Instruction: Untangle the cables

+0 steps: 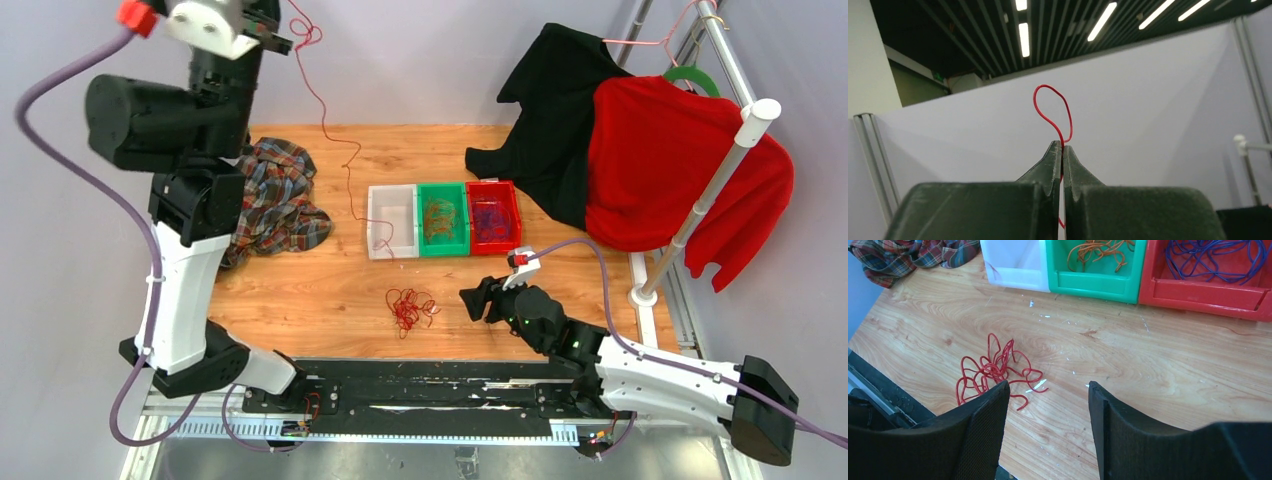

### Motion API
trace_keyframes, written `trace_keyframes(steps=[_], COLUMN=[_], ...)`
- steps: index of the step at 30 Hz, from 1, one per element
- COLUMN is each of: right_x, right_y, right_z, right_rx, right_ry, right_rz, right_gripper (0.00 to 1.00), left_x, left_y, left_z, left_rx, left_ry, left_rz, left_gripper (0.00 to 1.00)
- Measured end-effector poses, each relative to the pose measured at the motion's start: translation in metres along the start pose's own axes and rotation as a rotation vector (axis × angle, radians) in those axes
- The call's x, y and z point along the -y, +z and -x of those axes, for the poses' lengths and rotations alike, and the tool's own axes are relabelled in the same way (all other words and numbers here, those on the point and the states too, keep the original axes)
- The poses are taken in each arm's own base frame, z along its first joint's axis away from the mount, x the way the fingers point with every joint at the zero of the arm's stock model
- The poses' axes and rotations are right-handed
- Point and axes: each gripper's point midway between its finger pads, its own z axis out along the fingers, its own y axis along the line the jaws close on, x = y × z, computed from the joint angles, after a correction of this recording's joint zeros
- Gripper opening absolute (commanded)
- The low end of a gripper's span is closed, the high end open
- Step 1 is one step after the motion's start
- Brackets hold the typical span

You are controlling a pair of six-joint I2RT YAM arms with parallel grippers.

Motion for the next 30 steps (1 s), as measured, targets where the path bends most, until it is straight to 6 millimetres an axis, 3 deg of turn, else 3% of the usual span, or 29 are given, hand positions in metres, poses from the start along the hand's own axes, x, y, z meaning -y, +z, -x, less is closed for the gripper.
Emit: trace_keyframes(steps=[6,10,15,25,30], right_x=[0.002,-0.003,-0.01,-0.012,-0.012], right_y=[0.004,0.008,0.01,0.008,0.004], right_z=[-0.007,-0.004,0.004,0.01,0.014], right_rx=[-0.024,-0.033,-0.015,0.004,0.019], right_ry=[-0.014,-0.031,-0.026,-0.015,-0.007], right_rz=[-0.013,-0.008,0.006,0.016,0.023], right_gripper=[0.59,0.59,0.59,0.59,0.59], left_x=[-0.027,-0.033,-0.019,0.031,0.039], left_y=[-0.004,-0.008,-0.006,0.019,0.021], left_z=[0.066,0.083,0.06,-0.028,-0.05], left_rx=[0.208,0.268,0.227,0.068,0.03], left_ry=[-0.056,-0.058,-0.046,0.005,0.048], left_rz=[0.062,0.069,0.042,-0.035,-0.041], left_gripper=[0.0,0.0,0.0,0.0,0.01])
